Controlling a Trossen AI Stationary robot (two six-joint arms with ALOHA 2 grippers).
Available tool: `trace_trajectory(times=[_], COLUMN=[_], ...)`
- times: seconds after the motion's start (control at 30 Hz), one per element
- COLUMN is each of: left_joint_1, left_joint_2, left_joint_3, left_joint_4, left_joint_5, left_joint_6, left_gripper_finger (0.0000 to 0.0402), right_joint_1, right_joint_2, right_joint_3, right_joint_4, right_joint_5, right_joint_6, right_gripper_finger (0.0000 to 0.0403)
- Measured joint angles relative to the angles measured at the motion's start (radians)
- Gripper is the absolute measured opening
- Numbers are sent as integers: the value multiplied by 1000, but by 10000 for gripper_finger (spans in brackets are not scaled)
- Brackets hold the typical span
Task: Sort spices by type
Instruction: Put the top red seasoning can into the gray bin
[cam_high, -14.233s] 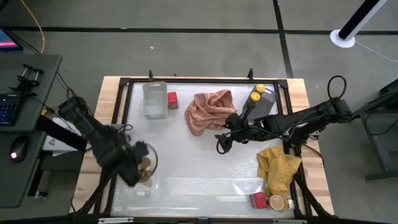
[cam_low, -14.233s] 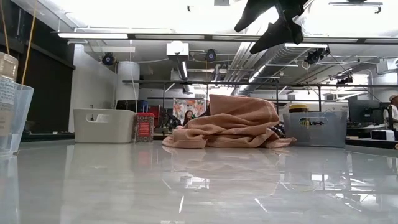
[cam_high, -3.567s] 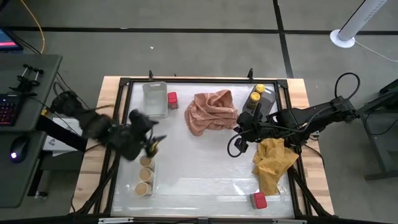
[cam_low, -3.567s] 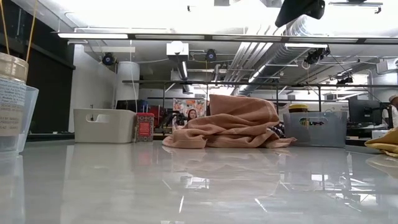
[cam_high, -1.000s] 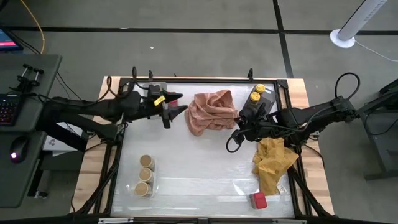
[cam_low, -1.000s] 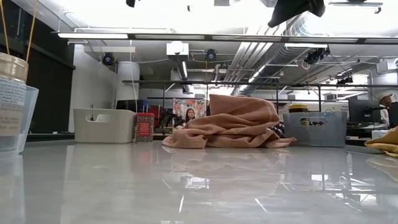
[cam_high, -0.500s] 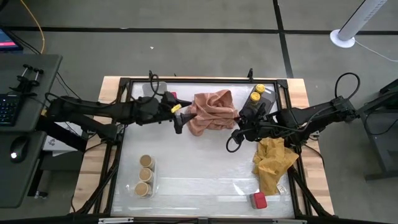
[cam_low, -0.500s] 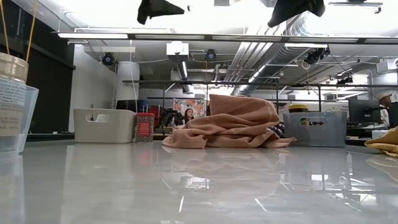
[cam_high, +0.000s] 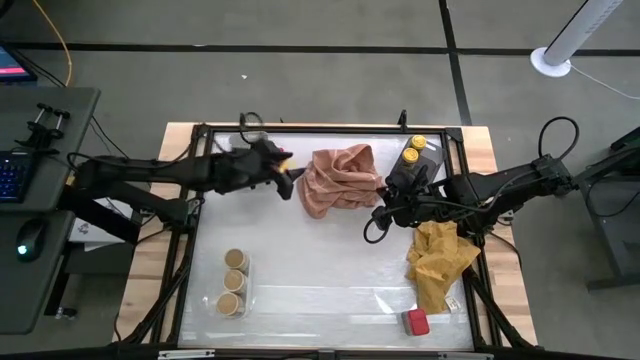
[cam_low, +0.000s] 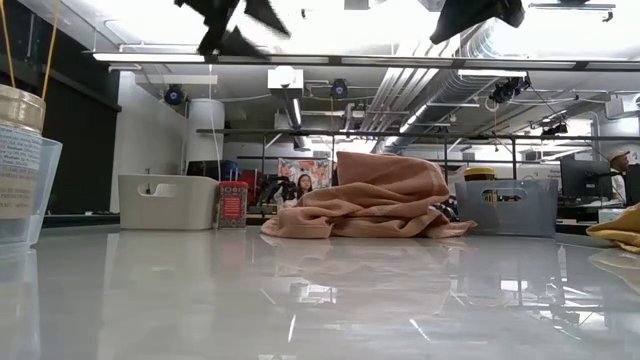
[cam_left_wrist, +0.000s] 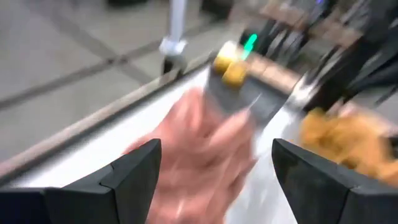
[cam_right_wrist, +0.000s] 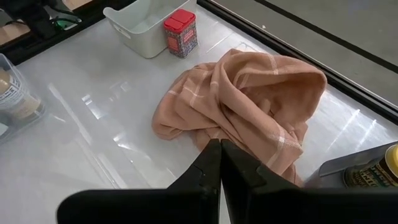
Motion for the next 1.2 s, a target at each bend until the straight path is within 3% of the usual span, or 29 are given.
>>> trace_trajectory(times=[0.13,0.2,0.27,0.4,0.5,0.67,0.93,1.2], left_joint_1=[7,38,99,227,307,389,401,407], left_joint_2=[43,62,92,193,306,518,683,741], left_joint_3=[0,29,100,300,441,590,602,603], left_joint_4=[-172,-263,-377,-635,-807,-1048,-1040,-1001], left_joint_5=[-19,39,123,140,140,140,138,36], left_joint_6=[-92,-119,-130,5,175,319,389,427], left_gripper_finger=[291,291,289,260,199,26,2,0], right_joint_1=[0,0,0,0,0,0,0,0], right_joint_2=[0,0,0,0,0,0,0,0], right_joint_3=[0,0,0,0,0,0,0,0], right_joint_4=[1,2,8,16,28,49,53,53], right_joint_5=[-1,-1,1,2,2,4,3,2], right_joint_6=[11,19,19,19,19,19,53,53], right_gripper_finger=[1,1,1,1,1,1,1,1])
